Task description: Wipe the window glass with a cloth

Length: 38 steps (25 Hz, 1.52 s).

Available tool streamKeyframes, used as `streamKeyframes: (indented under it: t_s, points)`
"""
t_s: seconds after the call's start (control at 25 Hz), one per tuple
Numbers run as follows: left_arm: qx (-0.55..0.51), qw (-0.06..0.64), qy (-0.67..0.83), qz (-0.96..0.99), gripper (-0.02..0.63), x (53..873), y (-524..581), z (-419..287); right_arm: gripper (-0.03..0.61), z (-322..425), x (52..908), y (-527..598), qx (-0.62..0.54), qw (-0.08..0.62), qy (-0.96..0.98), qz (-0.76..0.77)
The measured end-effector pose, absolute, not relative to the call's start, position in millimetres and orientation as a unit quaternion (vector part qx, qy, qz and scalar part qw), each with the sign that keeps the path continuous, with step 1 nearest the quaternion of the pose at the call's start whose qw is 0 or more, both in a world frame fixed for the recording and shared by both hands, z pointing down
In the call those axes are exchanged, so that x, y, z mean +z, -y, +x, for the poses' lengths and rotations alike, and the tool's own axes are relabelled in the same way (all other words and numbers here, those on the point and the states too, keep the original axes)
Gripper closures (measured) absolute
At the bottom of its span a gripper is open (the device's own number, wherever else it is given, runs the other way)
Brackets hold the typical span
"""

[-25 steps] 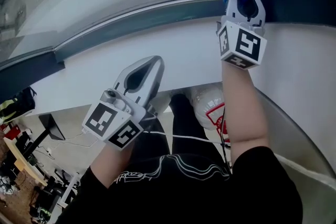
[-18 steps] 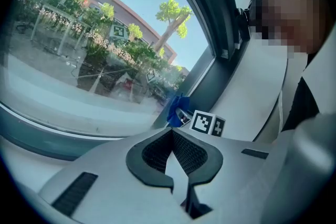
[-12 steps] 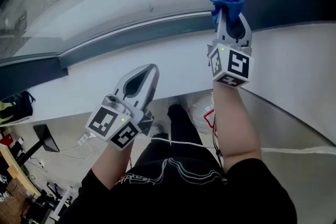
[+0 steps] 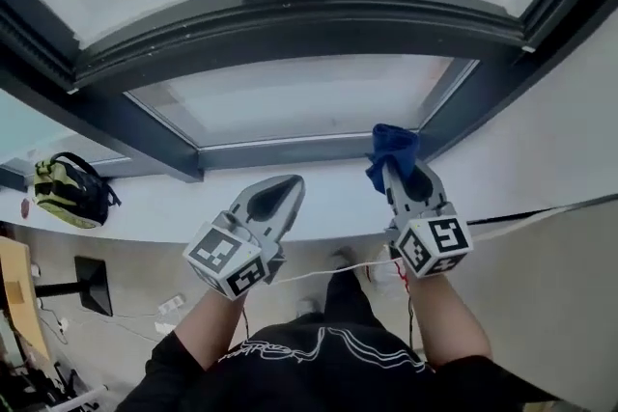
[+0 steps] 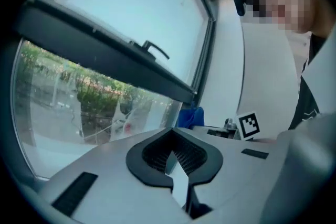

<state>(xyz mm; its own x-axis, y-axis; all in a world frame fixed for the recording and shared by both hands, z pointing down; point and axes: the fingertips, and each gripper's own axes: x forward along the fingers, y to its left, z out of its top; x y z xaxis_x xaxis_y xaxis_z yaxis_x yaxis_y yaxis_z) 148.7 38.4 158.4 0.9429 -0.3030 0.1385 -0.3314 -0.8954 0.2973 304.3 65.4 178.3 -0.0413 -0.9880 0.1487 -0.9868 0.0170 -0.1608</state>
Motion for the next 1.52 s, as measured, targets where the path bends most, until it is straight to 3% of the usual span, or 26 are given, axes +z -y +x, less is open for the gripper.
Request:
streamKeyframes:
  t_s: [0.24, 0.48, 0.64, 0.96, 1.52]
  points:
    - [0.05, 0.139, 0.138, 0.979, 0.607, 54, -90, 86, 0.511, 217, 50, -128, -0.106, 0.028, -0.775, -0.623]
    - [0.021, 0.1, 0.141, 0.985, 0.607, -16, -128, 39, 0.511, 147, -7, -154, -0.108, 0.039, -0.815, -0.568]
    - [0.026, 0.041, 0.154, 0.987, 0.607, -41, -142, 19, 0.511, 114, -24, -165, -0.093, 0.015, -0.835, -0.542]
    - [-0.016, 0.038, 0.158, 0.987, 0.607, -67, -157, -4, 0.511, 79, -36, -178, -0.07, -0.017, -0.853, -0.516]
    - [0.001, 0.048, 0.152, 0.987, 0.607, -58, -160, -18, 0.511, 68, -31, -181, -0.093, 0.011, -0.851, -0.517]
